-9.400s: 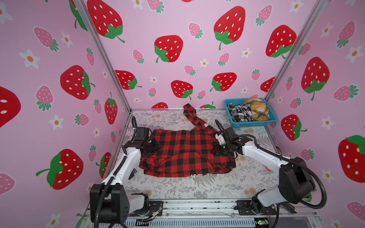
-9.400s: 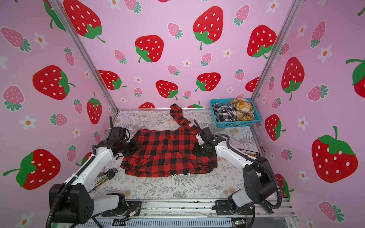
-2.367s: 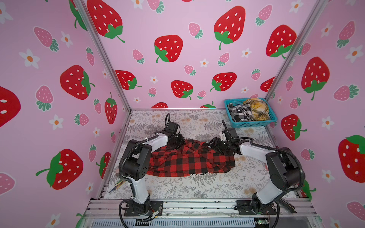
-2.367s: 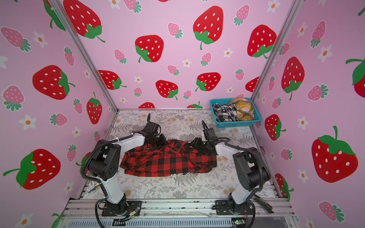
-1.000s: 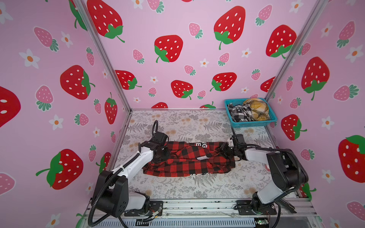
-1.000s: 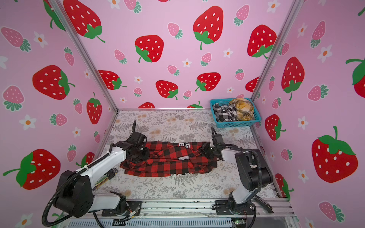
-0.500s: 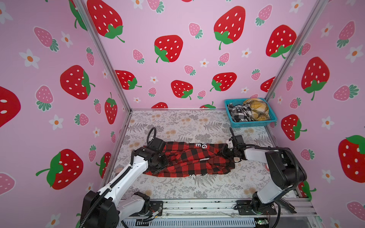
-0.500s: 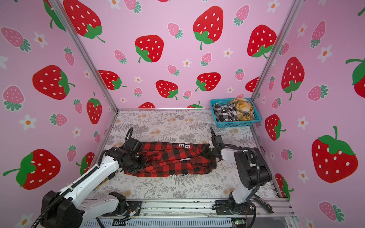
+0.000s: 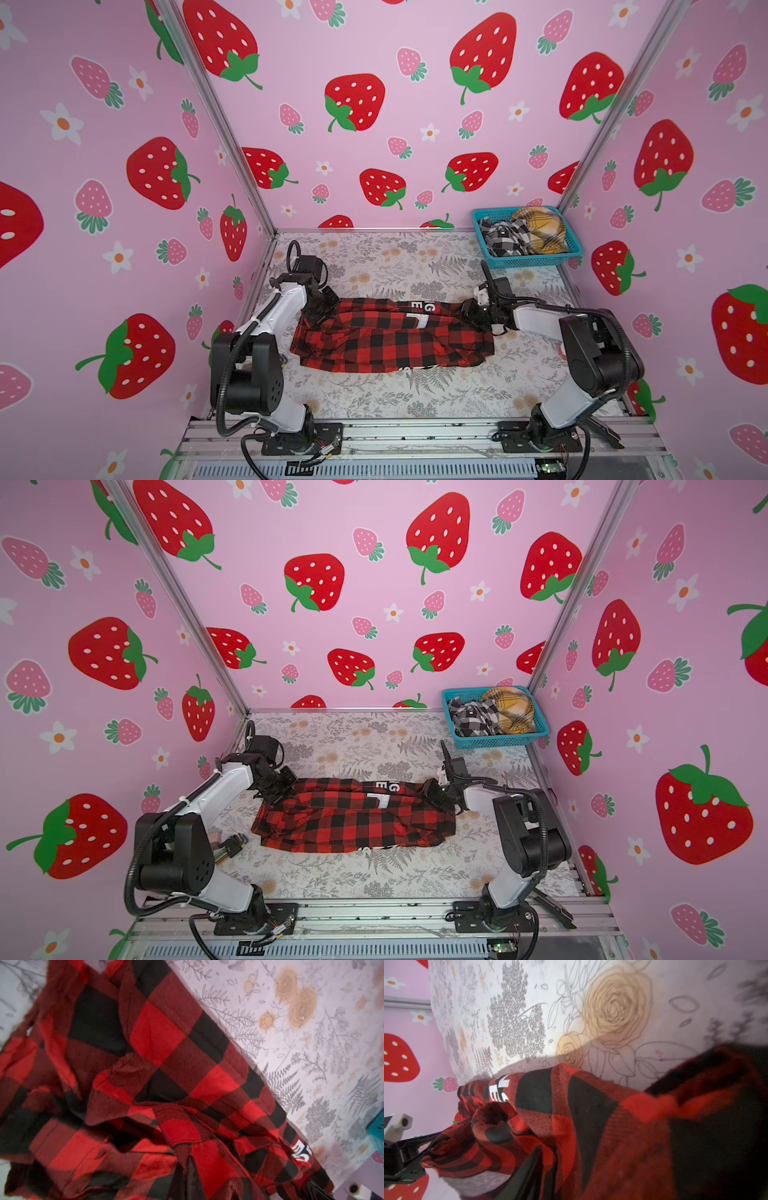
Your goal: Fold and stack the long sleeve shirts
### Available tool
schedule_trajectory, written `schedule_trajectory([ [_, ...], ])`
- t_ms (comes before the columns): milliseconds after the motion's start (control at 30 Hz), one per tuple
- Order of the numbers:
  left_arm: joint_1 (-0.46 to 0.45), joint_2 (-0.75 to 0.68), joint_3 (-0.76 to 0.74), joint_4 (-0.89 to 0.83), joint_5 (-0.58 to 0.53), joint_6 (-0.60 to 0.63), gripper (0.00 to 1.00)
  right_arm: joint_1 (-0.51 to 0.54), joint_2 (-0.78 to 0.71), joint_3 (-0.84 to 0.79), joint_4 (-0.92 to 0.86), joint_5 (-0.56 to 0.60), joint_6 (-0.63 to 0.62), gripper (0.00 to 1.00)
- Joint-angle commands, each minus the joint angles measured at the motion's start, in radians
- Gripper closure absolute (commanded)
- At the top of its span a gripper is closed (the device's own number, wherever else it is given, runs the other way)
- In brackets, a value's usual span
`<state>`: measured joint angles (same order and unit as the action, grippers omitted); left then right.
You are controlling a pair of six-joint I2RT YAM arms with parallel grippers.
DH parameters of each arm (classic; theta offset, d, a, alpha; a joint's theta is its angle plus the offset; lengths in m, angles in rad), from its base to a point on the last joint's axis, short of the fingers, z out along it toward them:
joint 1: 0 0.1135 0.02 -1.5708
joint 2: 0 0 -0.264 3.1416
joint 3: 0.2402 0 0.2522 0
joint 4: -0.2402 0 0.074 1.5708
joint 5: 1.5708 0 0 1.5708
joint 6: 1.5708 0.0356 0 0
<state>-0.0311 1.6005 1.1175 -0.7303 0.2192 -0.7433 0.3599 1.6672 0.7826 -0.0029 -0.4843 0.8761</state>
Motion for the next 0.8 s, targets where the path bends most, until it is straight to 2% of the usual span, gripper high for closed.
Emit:
schedule_trajectory([
  [0, 0.019, 0.079, 0.038, 0.023, 0.041, 0.056, 0.95, -0.004, 0.014, 0.018, -0.099, 0.034, -0.024, 0.43],
  [33, 0.024, 0.096, 0.035, 0.035, 0.042, 0.055, 0.88, -0.004, 0.001, 0.018, -0.108, 0.040, -0.027, 0.41],
  [133, 0.038, 0.131, 0.029, 0.067, 0.057, 0.045, 0.77, -0.004, -0.044, 0.022, -0.152, 0.060, -0.043, 0.37],
  [367, 0.061, 0.140, 0.032, 0.071, 0.069, 0.050, 0.67, -0.006, -0.076, 0.077, -0.298, 0.164, -0.138, 0.34],
  [500, 0.071, 0.068, 0.026, 0.034, 0.059, 0.064, 0.62, -0.006, -0.125, 0.102, -0.319, 0.169, -0.179, 0.34],
  [600, 0.077, 0.000, 0.012, 0.019, 0.030, 0.075, 0.55, -0.005, -0.157, 0.139, -0.370, 0.182, -0.218, 0.37],
  [667, 0.077, -0.013, 0.005, 0.022, 0.054, 0.075, 0.52, -0.001, -0.169, 0.168, -0.393, 0.182, -0.251, 0.41],
  [700, 0.077, -0.010, 0.003, 0.022, 0.066, 0.071, 0.48, 0.003, -0.178, 0.181, -0.397, 0.181, -0.267, 0.43],
  [767, 0.077, -0.002, -0.015, 0.048, 0.083, 0.054, 0.47, 0.015, -0.203, 0.195, -0.382, 0.174, -0.288, 0.48],
])
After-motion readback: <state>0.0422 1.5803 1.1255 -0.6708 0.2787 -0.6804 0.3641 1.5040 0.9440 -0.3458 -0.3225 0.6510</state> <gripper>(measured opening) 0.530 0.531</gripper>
